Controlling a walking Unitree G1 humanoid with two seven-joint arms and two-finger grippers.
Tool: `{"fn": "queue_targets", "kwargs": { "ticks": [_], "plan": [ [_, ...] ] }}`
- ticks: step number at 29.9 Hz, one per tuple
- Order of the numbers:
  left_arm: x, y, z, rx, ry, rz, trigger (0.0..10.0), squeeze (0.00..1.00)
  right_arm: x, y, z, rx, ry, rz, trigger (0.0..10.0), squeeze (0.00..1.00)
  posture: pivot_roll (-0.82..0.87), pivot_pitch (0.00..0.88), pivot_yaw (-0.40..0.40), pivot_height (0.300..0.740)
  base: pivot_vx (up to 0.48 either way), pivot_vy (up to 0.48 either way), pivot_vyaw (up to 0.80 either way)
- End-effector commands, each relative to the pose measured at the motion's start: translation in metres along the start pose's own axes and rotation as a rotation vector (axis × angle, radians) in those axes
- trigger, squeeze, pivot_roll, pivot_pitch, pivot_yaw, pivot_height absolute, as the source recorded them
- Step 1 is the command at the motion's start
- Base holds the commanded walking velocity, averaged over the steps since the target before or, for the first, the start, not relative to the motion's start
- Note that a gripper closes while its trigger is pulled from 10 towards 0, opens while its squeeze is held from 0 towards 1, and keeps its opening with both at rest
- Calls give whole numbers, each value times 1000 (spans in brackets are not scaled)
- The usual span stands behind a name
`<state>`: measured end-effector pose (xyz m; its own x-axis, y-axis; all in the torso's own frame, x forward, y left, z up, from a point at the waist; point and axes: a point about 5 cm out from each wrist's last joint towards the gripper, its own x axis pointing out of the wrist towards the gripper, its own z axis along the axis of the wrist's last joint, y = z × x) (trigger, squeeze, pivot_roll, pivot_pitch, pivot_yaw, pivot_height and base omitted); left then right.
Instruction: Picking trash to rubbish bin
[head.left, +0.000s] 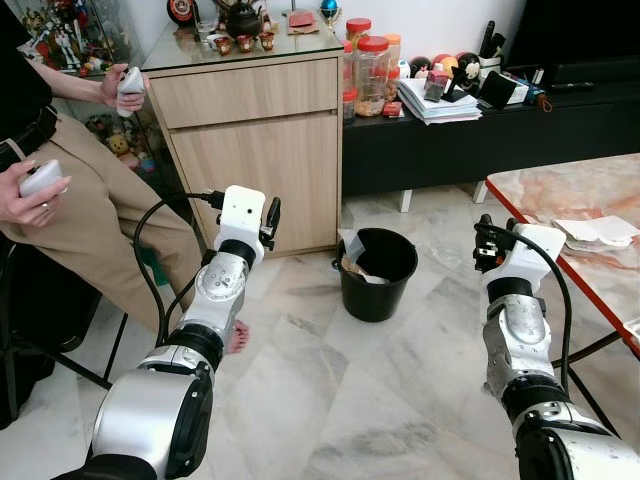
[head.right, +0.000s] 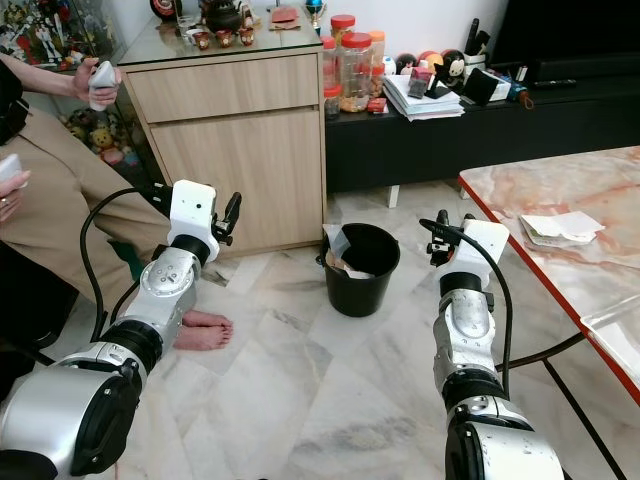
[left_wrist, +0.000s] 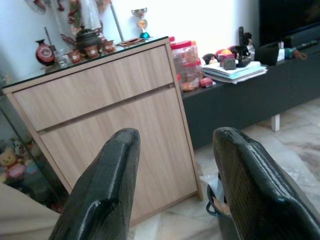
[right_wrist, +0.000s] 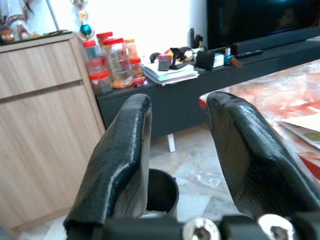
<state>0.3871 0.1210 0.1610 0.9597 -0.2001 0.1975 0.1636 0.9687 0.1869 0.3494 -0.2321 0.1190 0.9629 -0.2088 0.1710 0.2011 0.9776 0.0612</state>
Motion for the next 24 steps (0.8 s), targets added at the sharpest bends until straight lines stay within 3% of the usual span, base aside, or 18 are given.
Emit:
{"fn": "queue_targets", "kwargs": {
  "ticks": [1,24],
  "plan": [
    [4,0,5,-4,-1,-11,10000,0,1,-5,5,8,-27,-28,10000,0,9,0,99,740,0,0,0],
    [13,-21,16,4,-13,-130,10000,0,-7,-21,2,8,-53,-118,10000,0,-37,0,186,740,0,0,0]
  ]
}}
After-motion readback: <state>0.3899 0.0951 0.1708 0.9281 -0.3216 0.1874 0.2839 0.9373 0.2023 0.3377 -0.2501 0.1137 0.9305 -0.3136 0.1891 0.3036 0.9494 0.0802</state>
